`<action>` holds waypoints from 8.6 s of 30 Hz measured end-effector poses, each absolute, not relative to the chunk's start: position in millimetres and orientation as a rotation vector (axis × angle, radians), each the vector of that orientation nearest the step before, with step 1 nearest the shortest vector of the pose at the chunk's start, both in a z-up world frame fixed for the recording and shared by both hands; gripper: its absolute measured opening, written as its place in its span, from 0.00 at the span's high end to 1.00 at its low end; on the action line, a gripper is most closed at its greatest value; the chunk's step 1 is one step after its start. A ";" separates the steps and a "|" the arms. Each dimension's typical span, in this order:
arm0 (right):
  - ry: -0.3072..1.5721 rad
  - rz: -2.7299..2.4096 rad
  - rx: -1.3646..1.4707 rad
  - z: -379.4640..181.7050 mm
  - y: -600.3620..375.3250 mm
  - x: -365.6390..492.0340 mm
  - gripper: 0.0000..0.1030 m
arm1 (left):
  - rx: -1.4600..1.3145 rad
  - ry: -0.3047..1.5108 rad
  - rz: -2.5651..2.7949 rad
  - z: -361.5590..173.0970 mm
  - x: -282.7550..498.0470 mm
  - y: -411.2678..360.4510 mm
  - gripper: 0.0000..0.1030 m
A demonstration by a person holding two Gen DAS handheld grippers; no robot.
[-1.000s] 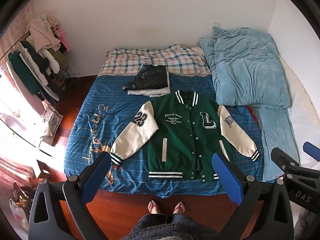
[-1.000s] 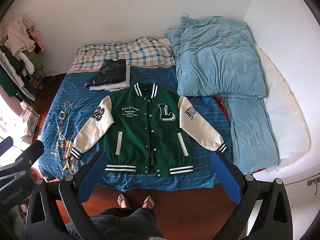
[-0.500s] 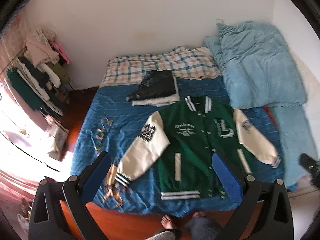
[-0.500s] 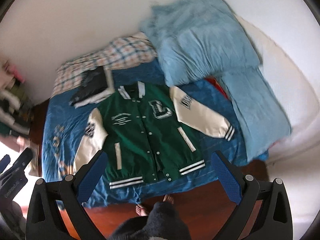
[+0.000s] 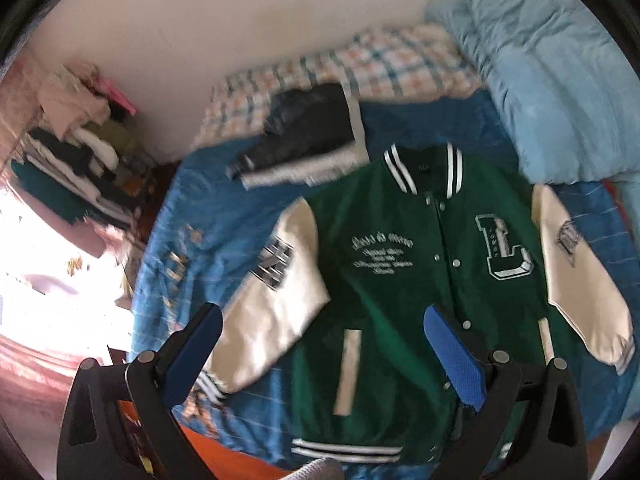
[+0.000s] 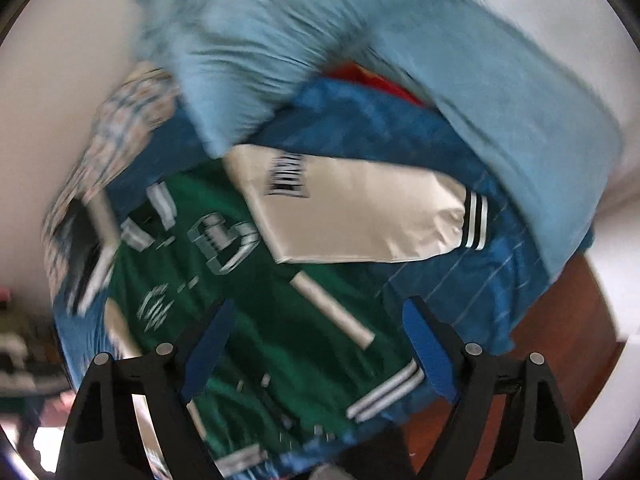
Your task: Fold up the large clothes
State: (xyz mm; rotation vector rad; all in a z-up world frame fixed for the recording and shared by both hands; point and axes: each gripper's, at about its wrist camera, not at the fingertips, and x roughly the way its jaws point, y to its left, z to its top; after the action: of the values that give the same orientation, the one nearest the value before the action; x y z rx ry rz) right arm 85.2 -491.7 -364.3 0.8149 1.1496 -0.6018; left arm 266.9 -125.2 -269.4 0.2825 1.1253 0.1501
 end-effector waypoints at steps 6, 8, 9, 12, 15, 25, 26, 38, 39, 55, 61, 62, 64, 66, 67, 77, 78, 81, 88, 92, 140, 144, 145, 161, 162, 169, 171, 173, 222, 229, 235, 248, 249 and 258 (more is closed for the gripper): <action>1.136 -0.771 1.092 -517.1 -574.0 47.9 0.15 | 0.264 1.269 0.214 -392.5 315.7 -156.5 0.00; 1.128 -0.843 1.175 -553.2 -591.2 28.8 0.15 | 0.273 1.295 0.215 -429.9 330.4 -166.9 0.00; 1.114 -0.869 1.229 -571.7 -600.1 18.6 0.15 | 0.277 1.306 0.215 -443.0 336.8 -170.7 0.00; 1.022 -0.942 1.360 -615.9 -625.6 -2.8 0.15 | 0.302 1.325 0.216 -483.7 356.1 -184.8 0.00; 0.850 -1.003 1.407 -637.2 -651.2 -6.7 0.15 | 0.324 1.342 0.209 -510.4 370.7 -196.8 0.00; 0.675 -0.983 1.157 -587.0 -673.8 110.7 0.82 | 0.356 1.341 0.170 -519.6 397.7 -220.4 0.00; 0.649 -0.940 1.116 -563.8 -670.3 129.3 0.82 | 0.352 1.337 0.175 -517.3 398.7 -217.5 0.00; 0.651 -0.307 0.893 -407.6 -492.2 339.9 0.83 | 0.237 1.356 0.305 -494.2 395.2 -118.5 0.00; 0.680 -0.264 0.877 -412.3 -466.5 357.4 0.83 | 0.244 1.356 0.322 -494.7 392.7 -109.0 0.00; 1.330 0.283 0.069 -647.7 -8.8 477.7 0.73 | 0.103 1.432 0.578 -514.9 318.9 93.2 0.00; 1.286 0.472 0.481 -610.1 -47.9 446.4 0.32 | -0.126 1.504 0.628 -510.2 266.3 146.6 0.00; 1.286 0.447 0.516 -604.3 -58.4 440.6 0.32 | -0.198 1.526 0.623 -512.8 256.1 155.6 0.00; 1.303 0.390 0.545 -598.6 -76.1 436.1 0.32 | -0.383 1.582 0.603 -525.6 234.6 175.6 0.00; 1.339 0.341 0.544 -602.8 -85.2 433.1 0.32 | -0.564 1.618 0.615 -544.9 213.2 195.7 0.00; 1.363 0.322 0.541 -606.3 -87.4 434.4 0.32 | -0.626 1.614 0.621 -552.1 206.7 203.2 0.00; 1.434 0.261 0.438 -617.9 -65.5 442.6 0.32 | -1.109 1.305 0.966 -597.9 181.0 307.0 0.55; 1.431 0.259 0.431 -617.2 -60.0 441.0 0.32 | -1.108 1.260 0.984 -592.2 184.9 318.0 0.68; 1.414 0.260 0.396 -614.4 -39.3 437.2 0.32 | -1.038 1.163 0.972 -575.2 207.9 349.9 0.80; 1.421 0.193 0.239 -626.0 14.4 451.3 0.32 | -1.001 1.007 0.914 -574.8 278.4 446.5 0.81; 1.390 0.139 0.202 -626.9 35.3 463.3 0.84 | -1.010 1.082 0.871 -596.9 317.8 468.0 0.75; 1.272 -0.277 0.384 -559.9 -325.3 334.0 0.04 | -0.123 0.929 -0.008 -366.8 422.6 -94.0 0.88; 1.273 -0.341 0.414 -565.5 -398.5 310.9 0.04 | -0.132 1.025 -0.191 -393.2 426.5 -198.8 0.88; 1.272 -0.356 0.422 -567.3 -415.6 304.7 0.04 | -0.099 1.048 -0.223 -402.7 426.0 -225.4 0.88; 1.195 -0.309 0.767 -564.0 -529.0 271.6 0.05 | -0.079 1.266 -0.230 -456.1 425.5 -271.9 0.08; 1.190 -0.294 0.784 -561.0 -529.5 272.6 0.05 | -0.080 1.267 -0.218 -455.9 425.3 -265.4 0.08; 1.208 -0.117 0.815 -555.2 -497.1 320.0 0.05 | -0.105 1.267 -0.010 -453.7 426.0 -158.0 0.08; 1.220 -0.082 0.784 -556.5 -484.4 336.3 0.05 | -0.169 1.295 0.020 -460.4 424.0 -123.1 0.08; 1.227 -0.062 0.760 -557.7 -474.0 348.4 0.05 | -0.220 1.315 0.095 -467.8 420.4 -89.4 0.08; 1.604 -0.203 0.395 -617.1 -419.4 288.2 0.05 | 0.106 1.397 0.588 -594.0 371.9 80.5 0.00; 1.529 -0.295 0.205 -634.2 -436.3 312.1 0.23 | 0.102 1.408 0.576 -593.5 374.0 81.7 0.00; 1.529 -0.426 0.541 -651.3 -493.6 292.1 0.23 | 0.082 1.416 0.580 -594.4 373.9 82.8 0.00; 1.717 -0.008 0.313 -579.8 -315.3 230.7 0.23 | 0.230 1.427 0.362 -530.5 280.9 -15.3 0.00; 1.726 0.010 0.324 -586.8 -302.5 225.9 0.23 | 0.239 1.449 0.346 -539.3 271.7 -24.6 0.00; 1.761 -0.146 0.470 -637.6 -284.0 221.8 0.52 | 0.348 1.477 0.361 -600.5 227.8 -64.3 0.00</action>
State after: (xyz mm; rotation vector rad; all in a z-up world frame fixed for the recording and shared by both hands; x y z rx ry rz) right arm 221.8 -284.0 -637.6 0.4703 1.7606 -0.1455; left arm 227.8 -64.3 -600.5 0.3483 1.4773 0.3608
